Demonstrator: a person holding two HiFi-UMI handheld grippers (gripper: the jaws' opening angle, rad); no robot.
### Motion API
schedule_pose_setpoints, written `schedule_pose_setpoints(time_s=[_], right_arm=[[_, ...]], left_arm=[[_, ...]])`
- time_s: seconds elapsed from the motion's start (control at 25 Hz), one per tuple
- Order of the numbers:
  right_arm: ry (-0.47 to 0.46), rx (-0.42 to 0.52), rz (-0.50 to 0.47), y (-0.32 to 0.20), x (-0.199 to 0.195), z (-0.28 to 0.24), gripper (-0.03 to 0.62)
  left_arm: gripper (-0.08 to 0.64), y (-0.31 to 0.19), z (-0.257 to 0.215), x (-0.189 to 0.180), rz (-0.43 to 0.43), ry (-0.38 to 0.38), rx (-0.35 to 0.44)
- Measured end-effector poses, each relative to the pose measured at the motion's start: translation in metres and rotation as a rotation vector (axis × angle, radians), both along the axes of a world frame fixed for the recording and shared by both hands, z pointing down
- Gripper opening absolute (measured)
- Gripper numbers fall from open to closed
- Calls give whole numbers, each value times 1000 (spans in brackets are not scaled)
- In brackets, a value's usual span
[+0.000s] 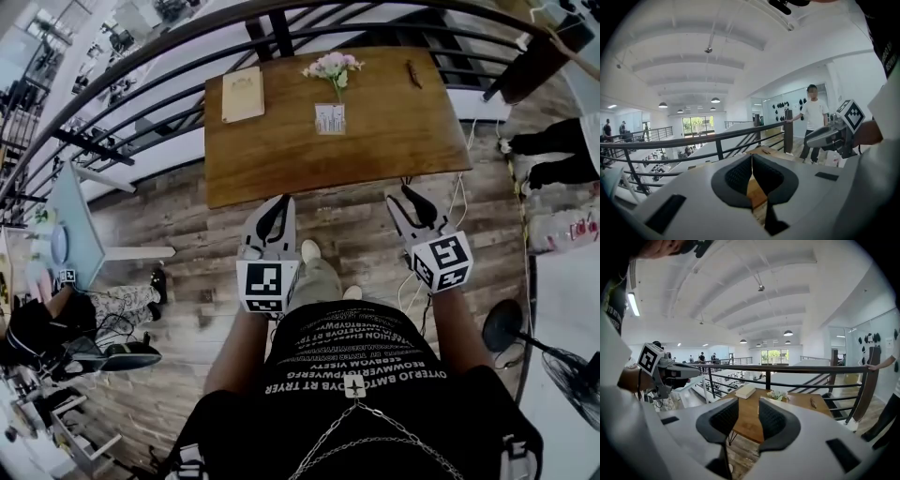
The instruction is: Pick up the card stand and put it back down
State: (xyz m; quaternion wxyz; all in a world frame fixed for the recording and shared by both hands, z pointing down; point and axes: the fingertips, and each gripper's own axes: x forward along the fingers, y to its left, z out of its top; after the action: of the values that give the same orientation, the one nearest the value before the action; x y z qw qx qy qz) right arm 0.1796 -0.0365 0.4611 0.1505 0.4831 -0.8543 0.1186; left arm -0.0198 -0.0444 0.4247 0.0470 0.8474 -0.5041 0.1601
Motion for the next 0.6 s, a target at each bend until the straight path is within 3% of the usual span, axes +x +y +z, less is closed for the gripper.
schedule_pose_setpoints(time_s=[0.6], right_arm=[[8, -25, 33, -87, -35, -1, 140]], left_arm=[[29, -97, -4, -37, 30, 6, -2]])
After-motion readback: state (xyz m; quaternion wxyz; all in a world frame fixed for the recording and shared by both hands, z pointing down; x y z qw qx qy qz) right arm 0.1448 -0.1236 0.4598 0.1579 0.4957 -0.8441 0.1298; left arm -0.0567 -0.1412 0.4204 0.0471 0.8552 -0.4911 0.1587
